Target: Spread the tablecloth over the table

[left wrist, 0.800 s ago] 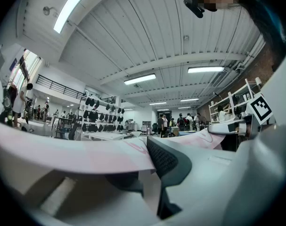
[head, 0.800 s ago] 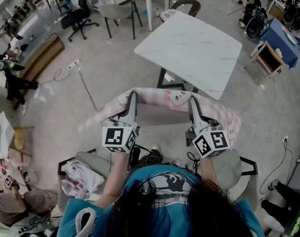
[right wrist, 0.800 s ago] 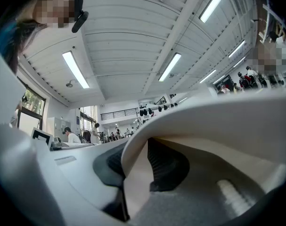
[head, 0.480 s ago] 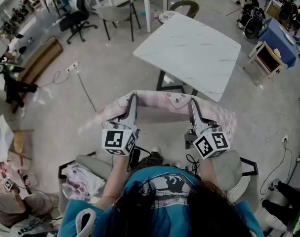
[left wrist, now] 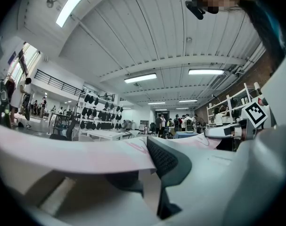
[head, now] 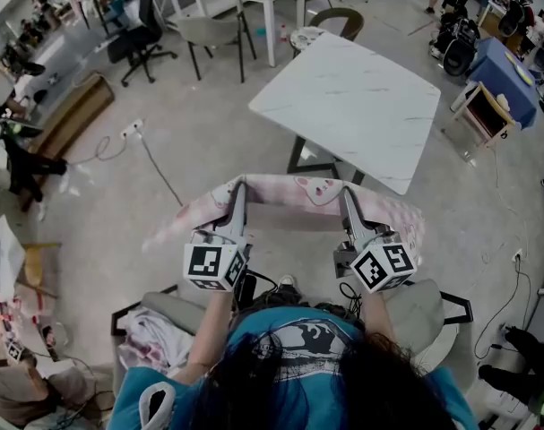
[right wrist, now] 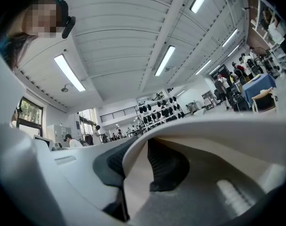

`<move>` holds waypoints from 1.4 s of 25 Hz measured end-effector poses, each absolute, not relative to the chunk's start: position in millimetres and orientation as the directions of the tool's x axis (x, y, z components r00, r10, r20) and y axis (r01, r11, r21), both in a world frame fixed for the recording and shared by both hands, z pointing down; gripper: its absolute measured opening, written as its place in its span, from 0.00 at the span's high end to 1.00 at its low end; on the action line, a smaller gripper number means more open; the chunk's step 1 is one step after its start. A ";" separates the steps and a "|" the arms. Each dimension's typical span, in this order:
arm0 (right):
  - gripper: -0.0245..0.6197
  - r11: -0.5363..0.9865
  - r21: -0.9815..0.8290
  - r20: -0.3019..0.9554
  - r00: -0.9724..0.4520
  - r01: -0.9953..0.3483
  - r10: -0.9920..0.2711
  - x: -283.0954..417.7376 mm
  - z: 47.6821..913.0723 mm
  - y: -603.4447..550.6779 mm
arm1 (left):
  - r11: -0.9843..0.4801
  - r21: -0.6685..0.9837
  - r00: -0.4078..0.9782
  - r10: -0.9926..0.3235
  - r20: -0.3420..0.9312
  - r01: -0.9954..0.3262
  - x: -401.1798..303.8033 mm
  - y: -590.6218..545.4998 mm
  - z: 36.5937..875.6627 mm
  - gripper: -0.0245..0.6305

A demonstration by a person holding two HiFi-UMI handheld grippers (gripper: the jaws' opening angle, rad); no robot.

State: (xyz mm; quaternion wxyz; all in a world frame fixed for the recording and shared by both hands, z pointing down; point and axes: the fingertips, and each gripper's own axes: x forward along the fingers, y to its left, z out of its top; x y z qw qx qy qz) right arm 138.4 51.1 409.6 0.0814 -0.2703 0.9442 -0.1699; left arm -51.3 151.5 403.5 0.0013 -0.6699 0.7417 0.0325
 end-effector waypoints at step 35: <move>0.85 0.929 -0.251 -0.179 -0.930 -0.273 -0.322 -25.2 326.5 -55.0 | 0.196 -0.025 -0.188 -0.965 -0.184 -0.980 -197.2 67.5 321.5 0.89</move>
